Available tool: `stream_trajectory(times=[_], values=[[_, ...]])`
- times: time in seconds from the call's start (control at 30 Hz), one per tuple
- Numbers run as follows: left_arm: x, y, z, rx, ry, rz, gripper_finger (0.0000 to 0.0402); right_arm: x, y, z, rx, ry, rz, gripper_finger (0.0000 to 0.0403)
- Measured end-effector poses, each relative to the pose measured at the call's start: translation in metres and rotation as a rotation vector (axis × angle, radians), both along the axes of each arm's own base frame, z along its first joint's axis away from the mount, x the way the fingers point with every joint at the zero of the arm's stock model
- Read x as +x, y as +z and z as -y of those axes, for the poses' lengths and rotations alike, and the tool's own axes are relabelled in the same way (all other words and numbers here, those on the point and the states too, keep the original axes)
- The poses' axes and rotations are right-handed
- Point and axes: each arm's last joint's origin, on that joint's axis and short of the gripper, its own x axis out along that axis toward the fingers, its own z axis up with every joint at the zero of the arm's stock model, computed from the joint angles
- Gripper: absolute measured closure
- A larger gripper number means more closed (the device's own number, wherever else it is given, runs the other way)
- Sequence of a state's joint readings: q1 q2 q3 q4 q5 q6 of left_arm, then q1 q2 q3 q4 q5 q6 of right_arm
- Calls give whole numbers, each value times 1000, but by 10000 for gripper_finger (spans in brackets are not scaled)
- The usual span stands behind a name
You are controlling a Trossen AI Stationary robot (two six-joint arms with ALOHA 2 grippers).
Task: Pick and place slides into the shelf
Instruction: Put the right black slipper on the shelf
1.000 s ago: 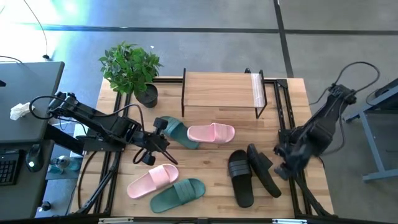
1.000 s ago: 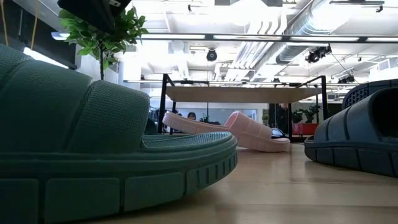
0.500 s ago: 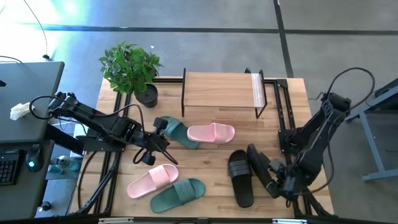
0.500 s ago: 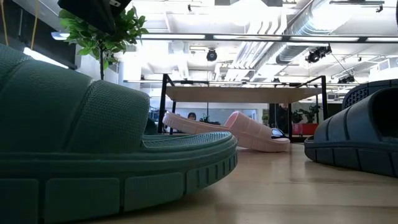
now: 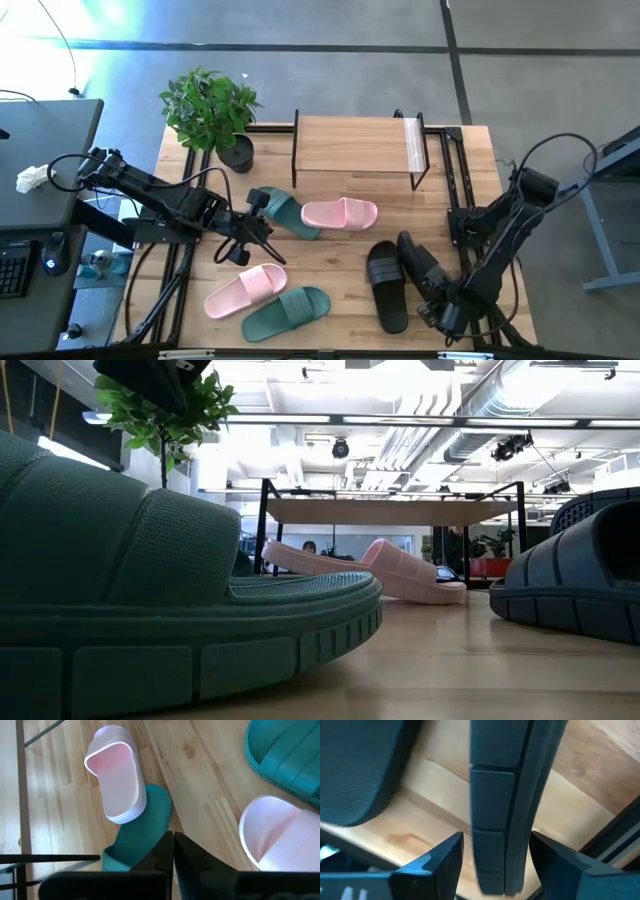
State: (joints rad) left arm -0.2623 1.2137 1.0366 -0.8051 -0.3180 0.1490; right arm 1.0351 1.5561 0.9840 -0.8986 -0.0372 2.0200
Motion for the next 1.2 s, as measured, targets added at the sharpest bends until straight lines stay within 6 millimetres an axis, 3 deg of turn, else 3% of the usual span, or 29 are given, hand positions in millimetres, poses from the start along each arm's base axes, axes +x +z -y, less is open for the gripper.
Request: stream_trajectory(times=[0.2,0.5,0.57,0.7,0.97,1.07,1.2], values=[[0,0,0,0,1,0,399,1,-11,-4,-25,-25,-47,226],[0,0,0,0,3,0,399,2,-9,-2,-49,-43,-28,360],[0,0,0,0,3,1,399,3,-4,-3,-63,-42,-15,361],[0,0,0,-2,6,1,399,3,19,-2,-146,-34,-37,361],[3,2,1,-10,5,35,399,8,96,7,-327,-55,13,362],[4,3,1,-10,2,57,399,22,116,16,-324,-53,115,362],[4,3,1,-8,3,58,399,48,127,38,-369,-50,185,362]])
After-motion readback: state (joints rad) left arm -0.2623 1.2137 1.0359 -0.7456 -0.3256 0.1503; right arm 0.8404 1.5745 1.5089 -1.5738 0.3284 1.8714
